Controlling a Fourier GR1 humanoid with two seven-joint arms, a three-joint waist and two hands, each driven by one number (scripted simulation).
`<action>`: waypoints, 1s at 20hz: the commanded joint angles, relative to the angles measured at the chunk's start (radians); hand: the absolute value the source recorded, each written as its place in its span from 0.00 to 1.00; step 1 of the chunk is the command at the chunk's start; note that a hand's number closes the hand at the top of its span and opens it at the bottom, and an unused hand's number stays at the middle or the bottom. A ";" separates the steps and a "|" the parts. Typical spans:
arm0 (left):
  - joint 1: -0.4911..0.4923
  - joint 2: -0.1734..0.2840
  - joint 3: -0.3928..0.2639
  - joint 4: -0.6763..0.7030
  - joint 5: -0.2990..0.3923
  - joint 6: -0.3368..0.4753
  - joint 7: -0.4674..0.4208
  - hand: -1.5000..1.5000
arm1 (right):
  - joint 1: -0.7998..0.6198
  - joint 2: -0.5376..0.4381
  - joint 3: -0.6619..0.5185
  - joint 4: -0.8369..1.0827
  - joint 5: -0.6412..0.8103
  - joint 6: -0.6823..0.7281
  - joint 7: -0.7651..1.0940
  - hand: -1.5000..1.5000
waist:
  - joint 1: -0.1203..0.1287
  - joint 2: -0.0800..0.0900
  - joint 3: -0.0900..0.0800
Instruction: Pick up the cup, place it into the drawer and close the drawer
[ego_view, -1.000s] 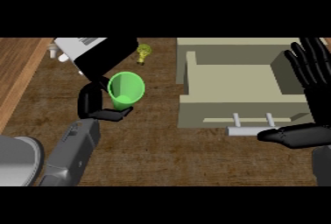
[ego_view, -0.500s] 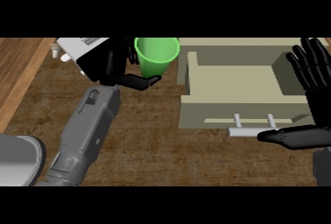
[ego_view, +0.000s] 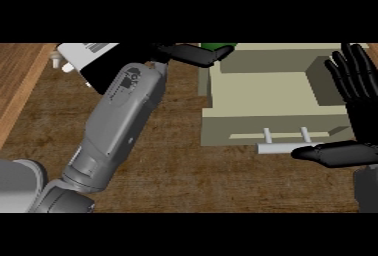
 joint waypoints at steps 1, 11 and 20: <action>-0.111 -0.002 -0.101 0.089 0.057 0.126 0.104 1.00 | -0.025 0.028 0.043 -0.027 0.027 -0.028 0.031 0.00 | -0.019 0.003 0.000; -0.241 -0.002 -0.204 0.401 0.127 0.150 0.148 1.00 | -0.059 -0.004 0.017 0.028 -0.027 0.030 0.002 0.00 | -0.101 0.031 0.002; -0.211 -0.002 -0.355 0.458 0.140 0.059 0.178 1.00 | -0.119 0.025 0.060 0.046 -0.010 0.019 -0.001 0.00 | -0.153 0.046 0.002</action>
